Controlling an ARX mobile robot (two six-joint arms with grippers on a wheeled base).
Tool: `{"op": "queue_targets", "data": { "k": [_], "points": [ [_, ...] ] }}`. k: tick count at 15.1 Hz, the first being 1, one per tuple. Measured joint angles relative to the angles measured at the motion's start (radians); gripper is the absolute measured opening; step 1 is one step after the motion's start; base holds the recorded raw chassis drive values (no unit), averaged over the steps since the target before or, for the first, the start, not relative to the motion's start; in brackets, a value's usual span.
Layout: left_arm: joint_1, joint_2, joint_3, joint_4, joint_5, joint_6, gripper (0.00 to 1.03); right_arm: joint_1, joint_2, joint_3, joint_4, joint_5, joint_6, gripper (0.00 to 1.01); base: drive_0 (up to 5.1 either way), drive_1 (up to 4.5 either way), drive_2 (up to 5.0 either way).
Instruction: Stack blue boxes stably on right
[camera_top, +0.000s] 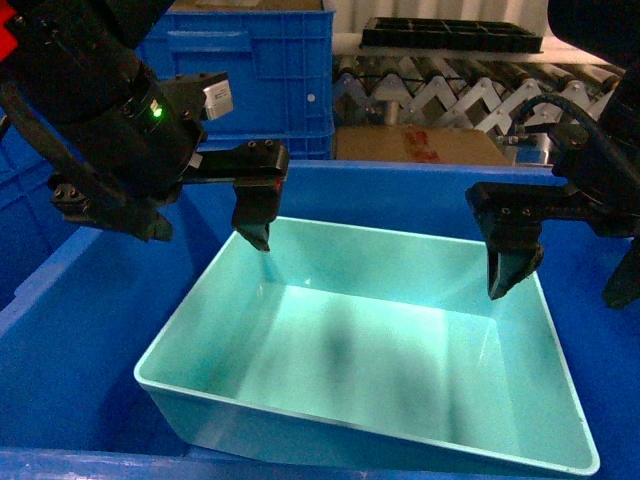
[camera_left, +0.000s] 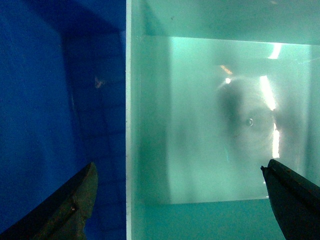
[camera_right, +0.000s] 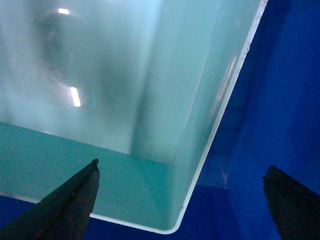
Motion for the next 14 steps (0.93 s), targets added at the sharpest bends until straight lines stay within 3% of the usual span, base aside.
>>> {"op": "queue_targets", "data": {
  "k": [3,6,8,9,10,11,12,14],
  "points": [
    [0.005,-0.029,-0.022,0.014,-0.001,-0.002,0.98,0.008,-0.039,-0.034,0.039,-0.012,0.013,0.98,0.0,0.00,0.0],
    [0.028,-0.247,-0.150,0.003,-0.027,-0.039,0.98,0.044,-0.212,-0.138,0.085,-0.058,0.087,0.98,0.0,0.00,0.0],
    [0.016,-0.306,-0.177,0.021,-0.124,-0.035,0.98,0.072,-0.257,-0.174,0.122,-0.076,0.147,0.98,0.0,0.00,0.0],
    [0.011,-0.296,-0.182,0.021,-0.126,-0.035,0.98,0.076,-0.256,-0.208,0.205,-0.056,0.148,0.97,0.0,0.00,0.0],
    [0.011,-0.286,-0.188,0.019,-0.126,-0.035,0.98,0.082,-0.315,-0.396,0.637,0.093,0.082,0.89,0.0,0.00,0.0],
    [0.005,-0.308,-0.316,0.357,-0.203,0.004,0.91,0.074,-0.393,-0.599,0.967,0.224,-0.017,0.78,0.0,0.00,0.0],
    [0.018,-0.354,-0.450,0.603,-0.260,0.051,0.82,0.047,-0.481,-0.790,1.256,0.282,-0.100,0.66,0.0,0.00,0.0],
    [0.065,-0.474,-0.743,1.071,-0.270,0.106,0.63,-0.029,-0.586,-1.005,1.677,0.287,-0.167,0.46,0.0,0.00,0.0]
  ]
}}
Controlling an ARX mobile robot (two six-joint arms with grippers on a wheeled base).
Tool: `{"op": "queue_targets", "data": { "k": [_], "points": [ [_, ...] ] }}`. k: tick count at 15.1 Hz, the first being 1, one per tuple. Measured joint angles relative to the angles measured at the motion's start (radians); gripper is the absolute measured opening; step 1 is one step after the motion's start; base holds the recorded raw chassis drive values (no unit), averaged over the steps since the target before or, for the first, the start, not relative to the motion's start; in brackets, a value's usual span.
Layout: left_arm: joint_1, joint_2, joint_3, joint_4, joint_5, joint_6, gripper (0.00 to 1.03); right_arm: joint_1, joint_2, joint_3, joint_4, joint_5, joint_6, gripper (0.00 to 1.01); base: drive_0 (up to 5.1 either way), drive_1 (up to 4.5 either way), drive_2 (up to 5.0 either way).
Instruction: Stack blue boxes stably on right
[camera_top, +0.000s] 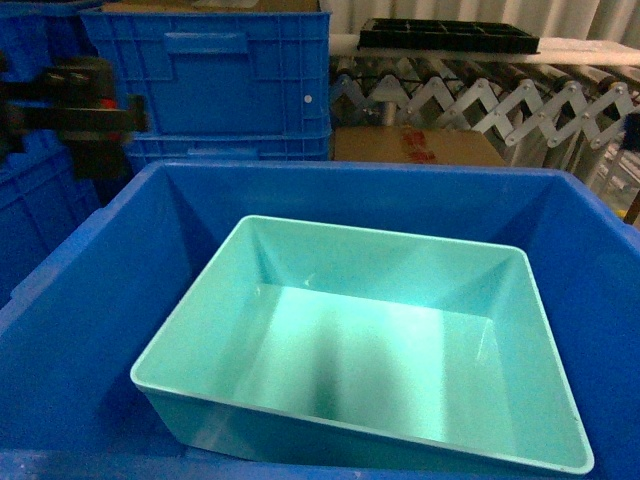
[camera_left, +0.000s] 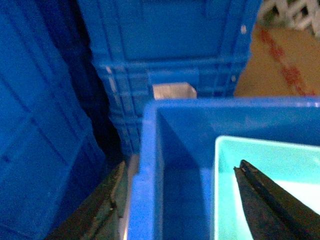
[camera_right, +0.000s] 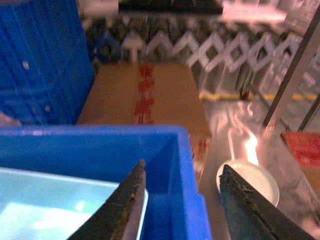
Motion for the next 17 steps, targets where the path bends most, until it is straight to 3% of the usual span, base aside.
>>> {"op": "queue_targets", "data": {
  "k": [1,2,3,4,5,7,10,11,12,13,14,15,17],
  "points": [
    [0.036,-0.066,-0.130,0.249,0.022,0.017,0.46,-0.013,-0.071,-0.121,0.182,-0.038,-0.023,0.30,0.0,0.00,0.0],
    [0.055,-0.126,-0.219,0.356,0.054,0.024,0.32,-0.023,-0.120,-0.195,0.230,-0.074,-0.032,0.15,0.0,0.00,0.0],
    [0.071,-0.167,-0.273,0.370,0.070,0.024,0.21,-0.046,-0.155,-0.243,0.229,-0.085,-0.037,0.04,0.0,0.00,0.0],
    [0.093,-0.209,-0.334,0.371,0.088,0.024,0.06,-0.072,-0.200,-0.295,0.224,-0.094,-0.043,0.02,0.0,0.00,0.0],
    [0.103,-0.237,-0.367,0.369,0.102,0.025,0.02,-0.085,-0.236,-0.326,0.220,-0.104,-0.043,0.02,0.0,0.00,0.0],
    [0.131,-0.336,-0.441,0.356,0.131,0.026,0.02,-0.105,-0.336,-0.392,0.196,-0.144,-0.043,0.02,0.0,0.00,0.0],
    [0.159,-0.446,-0.514,0.307,0.159,0.026,0.02,-0.138,-0.454,-0.461,0.137,-0.166,-0.043,0.02,0.0,0.00,0.0],
    [0.171,-0.479,-0.531,0.290,0.179,0.026,0.02,-0.166,-0.489,-0.474,0.116,-0.209,-0.043,0.02,0.0,0.00,0.0],
    [0.229,-0.528,-0.550,0.265,0.232,0.027,0.02,-0.211,-0.539,-0.489,0.089,-0.241,-0.043,0.02,0.0,0.00,0.0],
    [0.247,-0.574,-0.565,0.238,0.225,0.027,0.02,-0.220,-0.556,-0.522,0.131,-0.238,-0.043,0.02,0.0,0.00,0.0],
    [0.240,-0.619,-0.581,0.206,0.241,0.028,0.02,-0.218,-0.571,-0.543,0.108,-0.248,-0.043,0.02,0.0,0.00,0.0],
    [0.234,-0.630,-0.611,0.252,0.243,0.028,0.02,-0.214,-0.609,-0.564,0.063,-0.248,-0.043,0.02,0.0,0.00,0.0],
    [0.239,-0.682,-0.640,0.175,0.241,0.028,0.02,-0.214,-0.724,-0.566,-0.011,-0.248,-0.043,0.02,0.0,0.00,0.0]
  ]
}}
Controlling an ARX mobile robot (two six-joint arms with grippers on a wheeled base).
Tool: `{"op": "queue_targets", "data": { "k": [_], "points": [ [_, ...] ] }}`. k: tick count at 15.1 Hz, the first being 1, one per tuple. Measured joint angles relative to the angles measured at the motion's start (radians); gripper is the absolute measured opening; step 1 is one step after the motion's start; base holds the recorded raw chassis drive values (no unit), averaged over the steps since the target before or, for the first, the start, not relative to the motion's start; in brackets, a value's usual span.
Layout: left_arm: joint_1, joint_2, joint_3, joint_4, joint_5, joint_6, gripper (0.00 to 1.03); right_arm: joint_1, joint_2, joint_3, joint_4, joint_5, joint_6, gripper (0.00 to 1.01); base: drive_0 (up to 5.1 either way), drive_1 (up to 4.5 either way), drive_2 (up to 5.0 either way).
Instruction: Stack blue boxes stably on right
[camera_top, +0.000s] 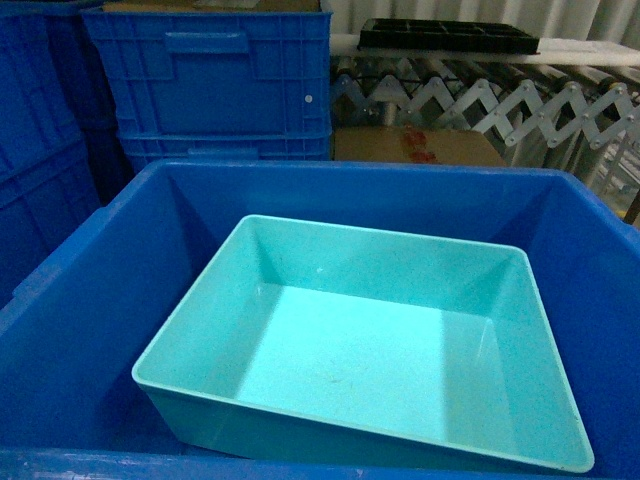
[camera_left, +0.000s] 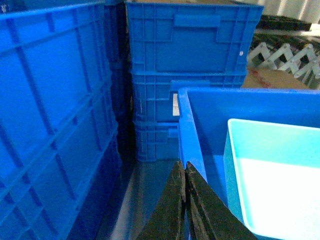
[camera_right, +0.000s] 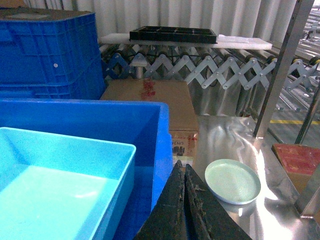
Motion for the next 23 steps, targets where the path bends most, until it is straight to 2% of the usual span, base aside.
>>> {"op": "queue_targets", "data": {
  "k": [2,4,6,9,17,18,19,20,23],
  "points": [
    [0.000,-0.109,0.000,-0.069,0.000,0.000,0.02,0.000,-0.084,0.000,-0.091,0.000,0.000,0.02,0.0,0.00,0.0],
    [0.000,-0.264,-0.001,-0.218,0.000,0.000,0.02,0.000,-0.241,-0.001,-0.232,0.000,0.000,0.02,0.0,0.00,0.0],
    [0.000,-0.353,-0.001,-0.301,0.000,0.000,0.02,0.000,-0.323,-0.001,-0.306,0.000,0.000,0.02,0.0,0.00,0.0],
    [0.000,-0.371,-0.001,-0.321,0.000,0.000,0.02,0.000,-0.344,-0.001,-0.326,0.000,0.000,0.02,0.0,0.00,0.0],
    [0.000,-0.553,-0.001,-0.499,0.000,0.000,0.02,0.000,-0.514,-0.001,-0.498,0.000,0.000,0.02,0.0,0.00,0.0],
    [0.000,-0.568,-0.001,-0.513,0.000,0.000,0.02,0.000,-0.539,-0.001,-0.535,0.000,0.000,0.02,0.0,0.00,0.0],
    [0.000,-0.644,0.000,-0.626,-0.001,0.000,0.02,0.000,-0.650,0.000,-0.686,-0.001,0.000,0.02,0.0,0.00,0.0],
    [0.000,-0.726,0.000,-0.698,0.000,0.000,0.02,0.000,-0.687,0.001,-0.661,-0.002,0.000,0.02,0.0,0.00,0.0],
    [0.000,-0.729,0.000,-0.690,-0.001,0.000,0.02,0.000,-0.688,-0.001,-0.683,-0.001,0.000,0.02,0.0,0.00,0.0]
  ]
}}
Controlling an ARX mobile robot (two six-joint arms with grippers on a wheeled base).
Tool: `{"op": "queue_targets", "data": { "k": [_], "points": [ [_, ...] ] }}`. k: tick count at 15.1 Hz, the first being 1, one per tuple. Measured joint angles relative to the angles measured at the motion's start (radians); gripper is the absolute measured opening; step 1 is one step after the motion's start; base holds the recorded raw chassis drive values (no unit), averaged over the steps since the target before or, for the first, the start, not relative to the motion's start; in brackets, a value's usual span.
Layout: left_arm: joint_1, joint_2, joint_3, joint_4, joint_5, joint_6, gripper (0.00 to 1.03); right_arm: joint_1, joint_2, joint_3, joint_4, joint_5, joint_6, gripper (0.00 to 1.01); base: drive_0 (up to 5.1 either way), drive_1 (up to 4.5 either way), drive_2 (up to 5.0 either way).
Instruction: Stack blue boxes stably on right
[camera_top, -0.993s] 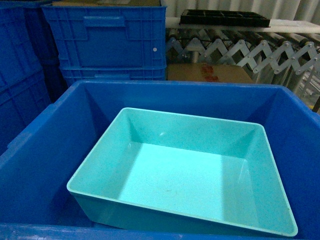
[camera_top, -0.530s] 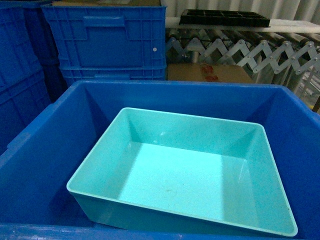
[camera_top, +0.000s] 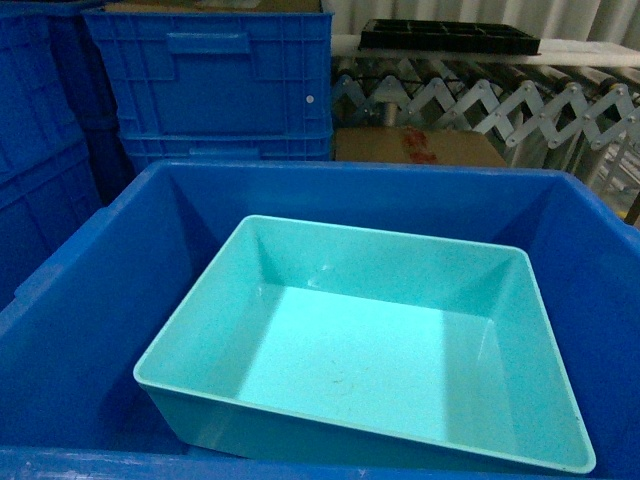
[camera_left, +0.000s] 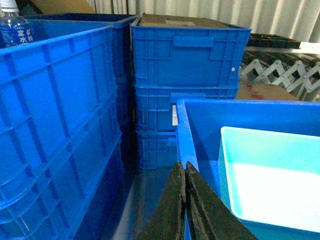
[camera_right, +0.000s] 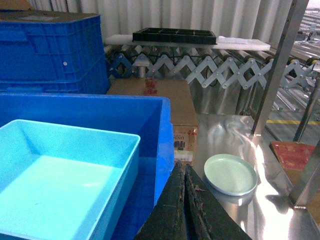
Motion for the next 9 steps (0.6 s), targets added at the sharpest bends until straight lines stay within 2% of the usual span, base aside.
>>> {"op": "queue_targets", "data": {
  "k": [1,2,7,8,9],
  "points": [
    [0.000,0.000,0.000,0.001,0.000,0.000,0.06,0.000,0.000,0.000,-0.001,0.000,0.000,0.02,0.0,0.00,0.0],
    [0.000,0.000,0.000,0.000,0.001,0.000,0.19,0.000,0.000,0.000,0.000,0.000,-0.002,0.06,0.0,0.00,0.0],
    [0.000,0.000,0.000,0.000,0.001,0.000,0.82,0.000,0.000,0.000,0.000,0.000,-0.002,0.68,0.0,0.00,0.0],
    [0.000,0.000,0.000,0.000,0.001,0.000,0.93,0.000,0.000,0.000,0.000,0.000,-0.002,0.81,0.0,0.00,0.0],
    [0.000,0.000,0.000,0.000,0.001,0.000,1.00,0.000,0.000,0.000,0.000,0.000,-0.002,0.94,0.0,0.00,0.0]
  ]
}}
